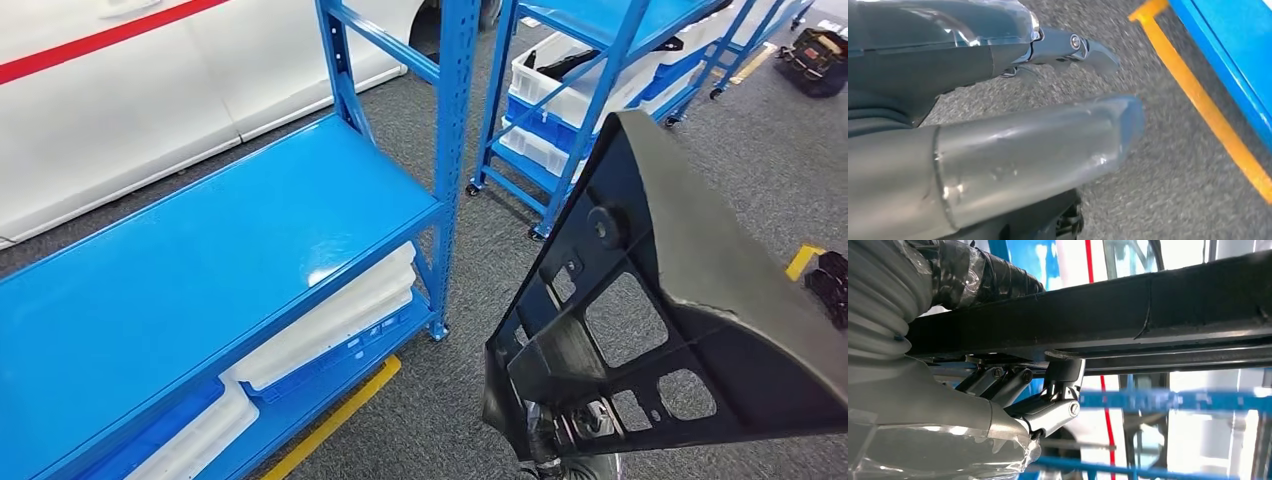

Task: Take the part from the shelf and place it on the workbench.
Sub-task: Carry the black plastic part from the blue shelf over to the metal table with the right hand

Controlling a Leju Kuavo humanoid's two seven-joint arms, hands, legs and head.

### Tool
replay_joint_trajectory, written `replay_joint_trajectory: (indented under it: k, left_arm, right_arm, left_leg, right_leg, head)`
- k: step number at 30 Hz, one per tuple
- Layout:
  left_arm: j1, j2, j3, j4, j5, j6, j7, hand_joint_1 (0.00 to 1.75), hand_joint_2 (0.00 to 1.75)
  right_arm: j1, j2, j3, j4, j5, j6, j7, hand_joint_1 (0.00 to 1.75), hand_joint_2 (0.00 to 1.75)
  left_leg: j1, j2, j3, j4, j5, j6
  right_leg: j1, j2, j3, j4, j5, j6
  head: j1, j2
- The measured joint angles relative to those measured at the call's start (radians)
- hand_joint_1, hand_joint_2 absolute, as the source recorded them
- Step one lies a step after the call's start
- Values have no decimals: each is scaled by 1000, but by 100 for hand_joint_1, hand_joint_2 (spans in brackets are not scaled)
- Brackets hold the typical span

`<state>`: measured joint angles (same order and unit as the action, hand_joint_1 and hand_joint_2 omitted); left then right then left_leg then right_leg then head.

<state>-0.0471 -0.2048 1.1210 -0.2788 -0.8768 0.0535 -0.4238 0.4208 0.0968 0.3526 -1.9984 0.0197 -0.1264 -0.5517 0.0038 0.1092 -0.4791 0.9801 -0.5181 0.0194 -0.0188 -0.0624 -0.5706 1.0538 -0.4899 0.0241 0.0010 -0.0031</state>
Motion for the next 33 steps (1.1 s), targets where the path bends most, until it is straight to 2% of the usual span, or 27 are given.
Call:
replay_joint_trajectory:
  k: [1, 3, 4, 6, 7, 8, 9, 10, 11, 12, 13, 14, 16, 17, 18, 19, 20, 21, 23, 24, 25, 26, 27, 28, 30, 32, 33]
  left_arm:
    - [-1, 0, 3, -1, 0, -1, 0, 0, 0]
    - [-4, 0, 10, -2, 1, -3, 0, 0, 0]
    - [-6, 0, 13, -3, 1, -3, 0, 0, 0]
    - [-6, 0, 17, -5, 1, -6, 0, 0, 0]
    - [-4, 0, 19, -5, 2, -6, 0, 0, 0]
    - [-2, 0, 22, -6, 3, -7, 1, 0, 0]
    - [1, 0, 25, -6, 4, -8, 2, 0, 0]
    - [3, -1, 28, -6, 5, -8, 4, 0, 0]
    - [5, -1, 32, -6, 6, -8, 6, 0, 0]
    - [5, -2, 36, -6, 6, -8, 8, 0, 0]
    - [6, -2, 40, -7, 5, -7, 10, 0, 0]
    - [6, -2, 45, -8, 3, -7, 12, 0, 0]
    - [8, -2, 56, -12, -2, -7, 16, 0, 0]
    - [8, -3, 60, -13, -5, -7, 19, 0, 0]
    - [8, -5, 64, -15, -7, -7, 21, 0, 0]
    - [7, -7, 67, -16, -9, -8, 23, 0, 0]
    - [7, -10, 70, -18, -12, -9, 25, 0, 0]
    - [7, -12, 73, -20, -14, -9, 26, 0, 0]
    - [10, -14, 82, -24, -18, -10, 27, 0, 0]
    - [12, -14, 86, -25, -20, -10, 29, 0, 0]
    - [13, -14, 89, -26, -22, -10, 31, 0, 0]
    - [14, -15, 92, -27, -23, -10, 34, 0, 0]
    - [14, -16, 95, -29, -25, -9, 38, 0, 0]
    - [13, -17, 98, -30, -27, -8, 42, 0, 0]
    - [13, -19, 106, -34, -33, -4, 52, 0, 0]
    - [12, -21, 115, -40, -39, -1, 60, 0, 0]
    - [12, -21, 119, -43, -41, -1, 64, 0, 0]
  right_arm:
    - [4, 2, -7, -6, 6, -6, 2, 175, 175]
    - [16, 12, -27, -22, 29, -21, 7, 175, 175]
    - [24, 19, -40, -32, 44, -29, 11, 175, 175]
    - [34, 35, -69, -52, 70, -40, 19, 175, 175]
    - [37, 43, -81, -60, 80, -43, 23, 175, 175]
    - [40, 51, -94, -66, 94, -49, 27, 175, 175]
    - [46, 60, -106, -71, 116, -59, 32, 175, 175]
    - [56, 71, -122, -78, 147, -72, 38, 175, 175]
    - [69, 85, -141, -87, 183, -85, 43, 175, 175]
    - [82, 101, -163, -98, 219, -94, 47, 175, 175]
    - [94, 119, -191, -110, 250, -96, 48, 175, 175]
    - [103, 137, -222, -121, 276, -93, 46, 175, 175]
    - [113, 168, -298, -137, 320, -86, 40, 175, 175]
    - [117, 180, -337, -143, 342, -89, 39, 175, 175]
    - [121, 190, -377, -148, 367, -96, 42, 175, 175]
    - [126, 199, -417, -152, 396, -107, 46, 175, 175]
    - [129, 204, -454, -155, 425, -119, 51, 175, 175]
    - [130, 209, -488, -158, 450, -129, 57, 175, 175]
    - [131, 215, -540, -160, 485, -147, 66, 175, 175]
    - [131, 218, -561, -161, 497, -155, 73, 175, 175]
    - [131, 219, -580, -161, 511, -166, 80, 175, 175]
    - [131, 221, -599, -161, 527, -177, 89, 175, 175]
    - [132, 223, -618, -161, 545, -188, 99, 175, 175]
    - [132, 225, -637, -161, 563, -199, 109, 175, 175]
    - [130, 227, -673, -161, 603, -217, 131, 175, 175]
    - [130, 229, -706, -160, 641, -236, 153, 175, 175]
    - [130, 231, -722, -160, 655, -245, 163, 175, 175]
  left_leg:
    - [-2, 8, 1, 4, -3, -6]
    - [-3, 23, 5, 6, -5, -16]
    - [-1, 16, 5, 10, -11, -22]
    - [5, -37, -16, 63, -51, -32]
    - [7, -70, -43, 122, -86, -35]
    - [7, -91, -77, 195, -121, -36]
    - [7, -98, -109, 263, -146, -36]
    - [7, -101, -131, 306, -153, -35]
    - [7, -102, -135, 308, -137, -33]
    - [7, -106, -120, 270, -103, -29]
    - [7, -122, -92, 200, -59, -24]
    - [7, -152, -64, 130, -25, -18]
    - [7, -201, -30, 37, 3, -11]
    - [7, -208, -26, 26, 0, -10]
    - [7, -198, -24, 19, 2, -8]
    - [8, -183, -23, 15, 7, -5]
    - [11, -168, -21, 9, 13, 0]
    - [14, -151, -22, 2, 18, 5]
    - [13, -118, -25, -3, 22, 12]
    - [11, -100, -27, -2, 22, 13]
    - [10, -82, -29, -2, 21, 13]
    - [10, -65, -30, -1, 20, 13]
    - [9, -50, -30, 0, 19, 11]
    - [9, -37, -29, 2, 16, 9]
    - [6, -15, -24, 9, 9, -1]
    - [1, 3, -18, 13, 2, -11]
    - [0, 13, -15, 13, 0, -16]
  right_leg:
    - [3, -9, 10, -20, -2, -9]
    - [7, 6, 5, -18, -2, -26]
    - [6, 15, 3, -20, 1, -33]
    - [1, 35, 0, -24, 7, -47]
    - [1, 45, -3, -25, 10, -52]
    - [2, 58, -6, -25, 12, -56]
    - [3, 72, -8, -25, 14, -58]
    - [5, 86, -9, -24, 14, -59]
    - [6, 101, -9, -23, 15, -60]
    - [7, 116, -8, -21, 15, -59]
    - [7, 131, -7, -20, 15, -58]
    - [8, 145, -8, -18, 16, -56]
    - [6, 172, -16, -15, 21, -45]
    - [4, 185, -22, -15, 24, -38]
    - [3, 200, -27, -17, 30, -29]
    - [2, 202, -32, -16, 32, -22]
    - [4, 184, -39, -7, 25, -18]
    - [7, 155, -52, 18, 6, -14]
    - [7, 89, -102, 124, -61, -9]
    - [5, 76, -130, 187, -92, -5]
    - [2, 71, -148, 230, -107, -2]
    - [0, 67, -148, 242, -104, 1]
    - [-2, 62, -127, 214, -84, 4]
    - [-3, 50, -87, 152, -54, 5]
    - [0, 6, -10, 22, -17, -1]
    - [6, -13, 15, -25, -14, -12]
    - [8, -1, 13, -25, -11, -17]
  head:
    - [0, 0]
    - [0, 0]
    - [0, 0]
    - [-1, 0]
    - [-1, 0]
    - [-1, 0]
    - [-1, 0]
    - [-1, 0]
    - [-1, 0]
    - [-1, 0]
    - [-1, 0]
    - [0, 0]
    - [0, 0]
    - [0, 0]
    - [-1, 0]
    - [-1, 0]
    - [1, 0]
    - [3, 0]
    - [6, 0]
    - [5, 0]
    - [5, 0]
    - [5, 0]
    - [5, 0]
    - [6, 0]
    - [5, 0]
    - [5, 0]
    - [4, 0]
